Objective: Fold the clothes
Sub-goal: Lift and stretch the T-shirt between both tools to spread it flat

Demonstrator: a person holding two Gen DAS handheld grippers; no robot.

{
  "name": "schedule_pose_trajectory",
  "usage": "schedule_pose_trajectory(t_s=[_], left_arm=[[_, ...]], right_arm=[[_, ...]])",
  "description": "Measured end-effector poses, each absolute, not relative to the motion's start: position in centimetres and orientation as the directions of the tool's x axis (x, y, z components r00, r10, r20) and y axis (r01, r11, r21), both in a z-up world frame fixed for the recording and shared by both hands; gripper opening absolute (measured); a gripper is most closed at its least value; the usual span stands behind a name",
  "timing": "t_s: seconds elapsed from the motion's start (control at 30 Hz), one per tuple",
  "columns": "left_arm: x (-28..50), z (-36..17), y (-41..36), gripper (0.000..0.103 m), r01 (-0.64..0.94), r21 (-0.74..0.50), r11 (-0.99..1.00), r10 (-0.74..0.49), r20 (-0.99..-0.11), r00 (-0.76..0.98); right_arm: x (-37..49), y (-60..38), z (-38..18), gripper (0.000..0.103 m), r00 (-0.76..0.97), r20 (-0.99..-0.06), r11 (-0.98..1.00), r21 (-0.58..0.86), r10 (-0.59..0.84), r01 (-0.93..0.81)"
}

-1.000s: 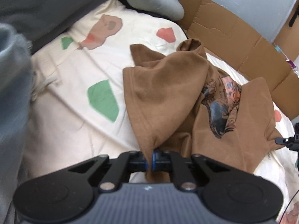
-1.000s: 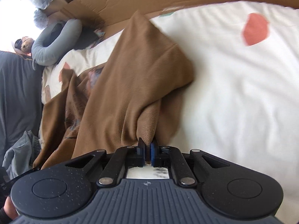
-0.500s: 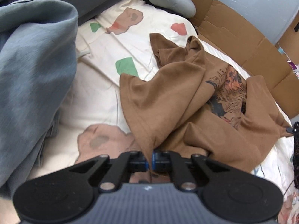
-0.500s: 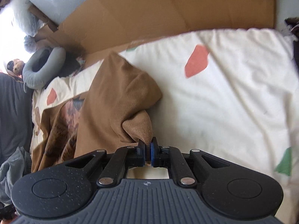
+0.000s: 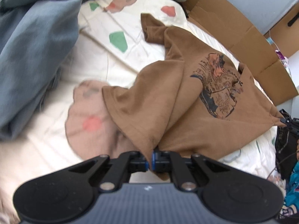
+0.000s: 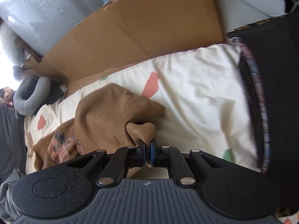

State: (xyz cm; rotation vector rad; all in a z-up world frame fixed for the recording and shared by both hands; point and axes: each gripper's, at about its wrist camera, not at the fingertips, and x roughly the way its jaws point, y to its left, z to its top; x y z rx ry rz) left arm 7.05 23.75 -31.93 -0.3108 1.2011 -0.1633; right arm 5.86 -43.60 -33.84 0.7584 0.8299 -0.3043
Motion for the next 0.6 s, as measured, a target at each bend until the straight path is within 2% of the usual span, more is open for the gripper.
schedule_pose_trajectory(t_s=[0.6], left_arm=[[0.6,-28.8,21.8,0.003,-0.029,-0.363,0.931,-0.342,-0.899,0.273]], right_arm=[[-0.8,-44.6,-32.0,0.003,0.688,-0.721,0.645,0.491,-0.076,0.586]])
